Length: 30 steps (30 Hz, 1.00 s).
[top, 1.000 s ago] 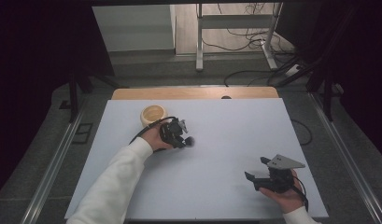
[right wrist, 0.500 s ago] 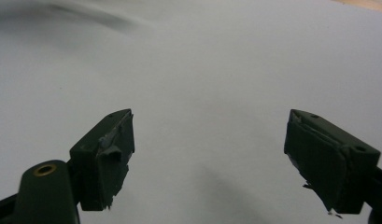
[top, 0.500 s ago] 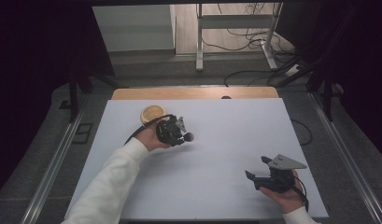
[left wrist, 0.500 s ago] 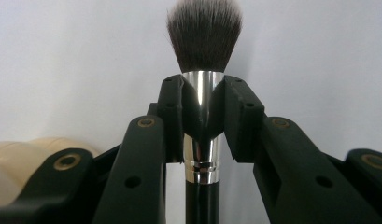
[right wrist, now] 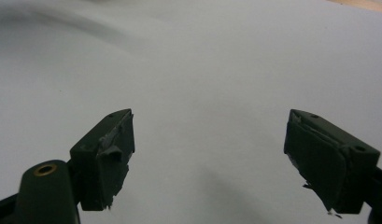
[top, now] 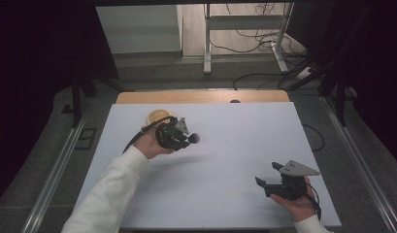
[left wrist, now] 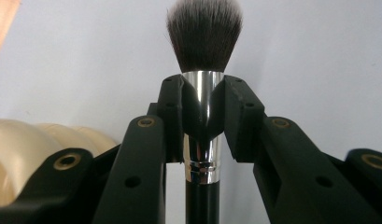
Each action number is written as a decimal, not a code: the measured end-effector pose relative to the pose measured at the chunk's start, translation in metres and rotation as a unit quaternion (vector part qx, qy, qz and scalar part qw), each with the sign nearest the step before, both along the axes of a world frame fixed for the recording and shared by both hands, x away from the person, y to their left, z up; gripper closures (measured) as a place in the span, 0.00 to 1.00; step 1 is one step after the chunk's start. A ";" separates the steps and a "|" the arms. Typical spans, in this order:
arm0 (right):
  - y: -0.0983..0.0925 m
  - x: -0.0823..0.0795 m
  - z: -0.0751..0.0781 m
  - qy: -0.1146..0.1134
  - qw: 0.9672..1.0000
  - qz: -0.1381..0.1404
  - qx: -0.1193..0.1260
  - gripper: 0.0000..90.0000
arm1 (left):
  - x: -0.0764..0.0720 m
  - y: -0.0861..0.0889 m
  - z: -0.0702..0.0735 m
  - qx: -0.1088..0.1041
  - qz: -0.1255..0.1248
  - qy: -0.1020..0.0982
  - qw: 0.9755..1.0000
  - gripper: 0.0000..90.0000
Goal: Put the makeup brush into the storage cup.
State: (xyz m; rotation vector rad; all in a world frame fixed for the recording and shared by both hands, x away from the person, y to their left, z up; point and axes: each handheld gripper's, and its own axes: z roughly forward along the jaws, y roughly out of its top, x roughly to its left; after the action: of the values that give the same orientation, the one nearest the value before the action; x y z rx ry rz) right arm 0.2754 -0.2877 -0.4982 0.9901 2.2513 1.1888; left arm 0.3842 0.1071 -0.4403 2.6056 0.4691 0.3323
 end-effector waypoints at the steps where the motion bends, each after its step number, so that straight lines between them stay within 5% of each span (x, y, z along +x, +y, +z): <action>1: 0.000 0.000 0.000 0.000 1.000 0.000 0.000 0.19 | -0.002 0.002 0.002 -0.003 0.001 -0.001 1.000 0.79; 10: 0.000 0.000 0.000 0.000 1.000 -0.003 0.000 0.19 | -0.010 0.026 0.028 -0.048 0.028 -0.015 0.998 0.79; 30: -0.001 0.001 -0.002 0.005 1.000 -0.006 -0.002 0.19 | -0.012 0.040 0.033 -0.080 0.049 -0.021 0.995 0.79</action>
State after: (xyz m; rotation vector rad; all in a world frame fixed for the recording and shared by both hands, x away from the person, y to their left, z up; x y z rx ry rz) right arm 0.2769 -0.2883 -0.4999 1.0098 2.2516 1.1765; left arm 0.3723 0.1474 -0.4078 2.4213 0.5849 0.3646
